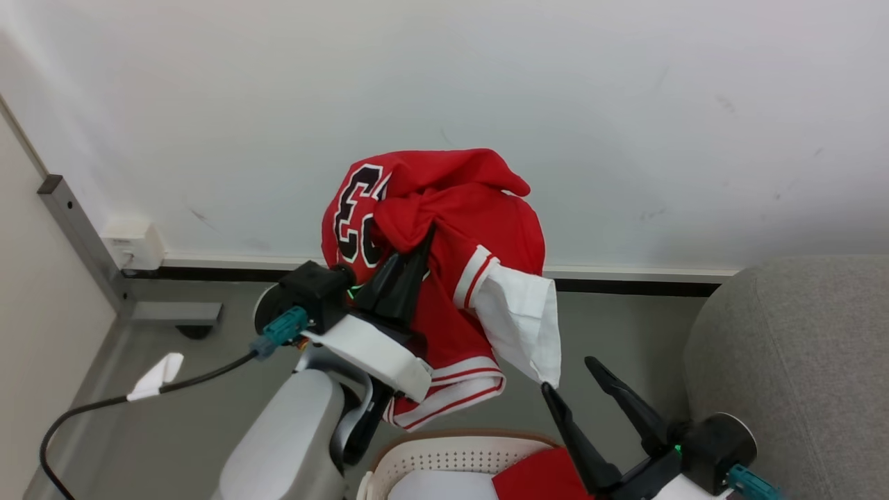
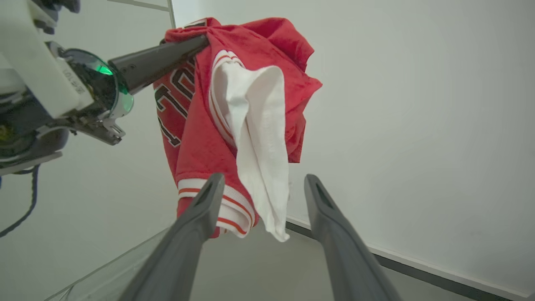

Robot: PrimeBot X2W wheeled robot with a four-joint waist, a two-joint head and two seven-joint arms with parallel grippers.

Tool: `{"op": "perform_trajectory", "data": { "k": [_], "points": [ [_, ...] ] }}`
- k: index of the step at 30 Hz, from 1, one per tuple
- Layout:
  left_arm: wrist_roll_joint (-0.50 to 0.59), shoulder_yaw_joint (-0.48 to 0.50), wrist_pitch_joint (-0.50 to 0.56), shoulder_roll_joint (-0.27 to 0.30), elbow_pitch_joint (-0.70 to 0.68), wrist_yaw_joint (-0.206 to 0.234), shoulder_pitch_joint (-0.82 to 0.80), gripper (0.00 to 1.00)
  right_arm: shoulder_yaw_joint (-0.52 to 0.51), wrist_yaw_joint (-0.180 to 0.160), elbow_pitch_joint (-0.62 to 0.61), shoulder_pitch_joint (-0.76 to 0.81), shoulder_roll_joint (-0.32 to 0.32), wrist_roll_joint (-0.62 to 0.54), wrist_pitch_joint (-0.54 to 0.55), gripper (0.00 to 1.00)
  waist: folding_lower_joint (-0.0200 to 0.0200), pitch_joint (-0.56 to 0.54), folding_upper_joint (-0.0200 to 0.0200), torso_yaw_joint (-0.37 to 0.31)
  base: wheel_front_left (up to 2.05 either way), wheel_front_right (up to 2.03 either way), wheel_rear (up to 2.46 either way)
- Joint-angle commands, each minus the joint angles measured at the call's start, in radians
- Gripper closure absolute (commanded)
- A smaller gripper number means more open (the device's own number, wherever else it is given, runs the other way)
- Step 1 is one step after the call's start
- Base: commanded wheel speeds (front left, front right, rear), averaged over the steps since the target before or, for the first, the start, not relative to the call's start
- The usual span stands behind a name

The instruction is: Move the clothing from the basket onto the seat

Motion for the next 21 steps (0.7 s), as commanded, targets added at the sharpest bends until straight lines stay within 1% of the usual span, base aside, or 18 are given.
{"op": "perform_trajectory", "data": {
  "k": [1,5,9,12,18,21],
  "points": [
    [-0.01,-0.007,0.001,-0.003,-0.004,0.0,-0.002,1.0,0.024,-0.002,0.014,-0.026,-0.011,-0.012,0.001,0.0,0.0,-0.001,0.0,0.007,0.0,0.0,0.0],
    [-0.019,-0.04,0.009,-0.009,-0.011,-0.003,0.0,1.0,0.091,-0.002,0.072,-0.076,-0.021,-0.022,0.001,0.0,0.0,-0.003,0.0,0.03,0.0,0.0,0.0],
    [-0.032,-0.079,0.013,-0.016,-0.019,-0.005,0.007,1.0,0.138,-0.002,0.139,-0.124,-0.011,-0.017,0.001,0.0,0.0,-0.005,0.0,0.06,0.0,0.0,0.0],
    [-0.048,-0.113,0.017,-0.019,-0.026,-0.007,0.011,1.0,0.153,-0.002,0.193,-0.155,0.003,-0.013,0.001,0.0,0.0,-0.007,0.0,0.089,0.0,0.0,0.0],
    [-0.076,-0.188,0.031,-0.022,-0.04,-0.007,0.02,1.0,0.117,-0.002,0.255,-0.184,0.041,-0.031,0.001,0.0,0.0,-0.016,0.0,0.15,0.0,0.0,0.0],
    [-0.096,-0.224,0.034,-0.022,-0.044,-0.008,0.024,1.0,0.116,-0.002,0.268,-0.188,0.047,-0.041,0.001,0.0,0.0,-0.02,0.0,0.181,0.0,0.0,0.0]
  ]
}}
